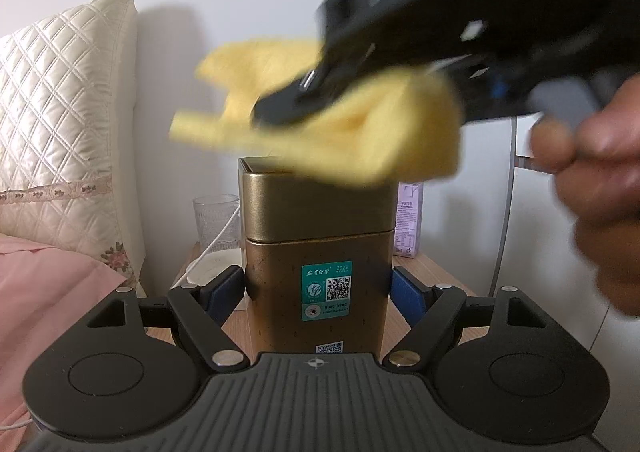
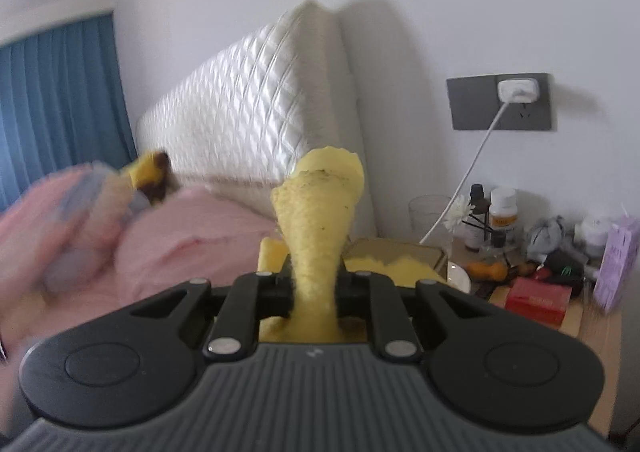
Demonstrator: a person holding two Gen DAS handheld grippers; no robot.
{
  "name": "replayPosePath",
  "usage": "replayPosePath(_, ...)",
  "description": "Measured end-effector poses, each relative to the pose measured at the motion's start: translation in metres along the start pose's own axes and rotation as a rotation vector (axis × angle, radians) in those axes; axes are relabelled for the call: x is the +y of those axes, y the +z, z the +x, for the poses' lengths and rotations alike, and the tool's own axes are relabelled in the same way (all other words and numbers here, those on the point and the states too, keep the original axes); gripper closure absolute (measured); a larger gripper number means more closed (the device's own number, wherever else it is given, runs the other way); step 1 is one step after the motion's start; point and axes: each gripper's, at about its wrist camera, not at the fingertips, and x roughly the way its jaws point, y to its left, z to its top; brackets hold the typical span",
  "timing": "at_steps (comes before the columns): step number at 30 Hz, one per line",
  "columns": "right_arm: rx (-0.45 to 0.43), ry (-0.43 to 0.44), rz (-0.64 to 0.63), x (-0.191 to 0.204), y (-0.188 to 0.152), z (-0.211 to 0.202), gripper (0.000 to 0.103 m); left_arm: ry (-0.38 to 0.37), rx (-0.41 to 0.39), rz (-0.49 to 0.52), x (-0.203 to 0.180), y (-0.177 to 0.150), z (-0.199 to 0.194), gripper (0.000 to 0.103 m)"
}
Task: Clean container
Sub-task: 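Lower the yellow cloth with the right tool onto the nightstand beside the tin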
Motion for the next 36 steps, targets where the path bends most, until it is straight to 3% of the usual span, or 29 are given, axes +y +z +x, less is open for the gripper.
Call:
replayPosePath(11,-0.170,-0.257,0.058,-0.030,-0.015,-0.051,0.086,0.009,0.007,-0.001,0.010,0.009,0.015,0.021)
replayPosePath(15,-0.073,-0.335,0.171,-0.060,-0.063,-0.035,0.086,0.006,0.017,-0.004,0.020,0.015,0.022,0.021)
replayPosePath(18,-0.008,-0.397,0.141,-0.063,-0.095,-0.019,0.085,0.000,0.029,0.002,0.021,0.018,0.023,0.021)
replayPosePath(21,0.053,-0.406,0.140,-0.066,-0.117,-0.002,0.085,0.007,0.027,0.003,0.021,0.017,0.021,0.021)
replayPosePath(27,0.163,-0.434,0.177,-0.076,-0.144,0.023,0.085,0.011,0.029,0.002,0.020,0.018,0.020,0.021)
replayPosePath(31,0.149,-0.433,0.162,-0.075,-0.147,0.026,0.083,0.008,0.024,-0.001,0.022,0.018,0.019,0.019)
replayPosePath(32,0.148,-0.431,0.169,-0.075,-0.146,0.027,0.083,0.012,0.013,0.004,0.021,0.018,0.017,0.012)
replayPosePath(33,0.146,-0.426,0.174,-0.076,-0.144,0.028,0.079,0.018,0.001,0.011,0.020,0.018,0.015,0.009)
replayPosePath(35,0.133,-0.411,0.184,-0.078,-0.139,0.029,0.054,0.008,0.002,0.020,0.018,0.019,0.013,0.009)
replayPosePath(36,0.123,-0.406,0.188,-0.076,-0.136,0.027,0.052,0.000,0.006,0.020,0.018,0.019,0.012,0.009)
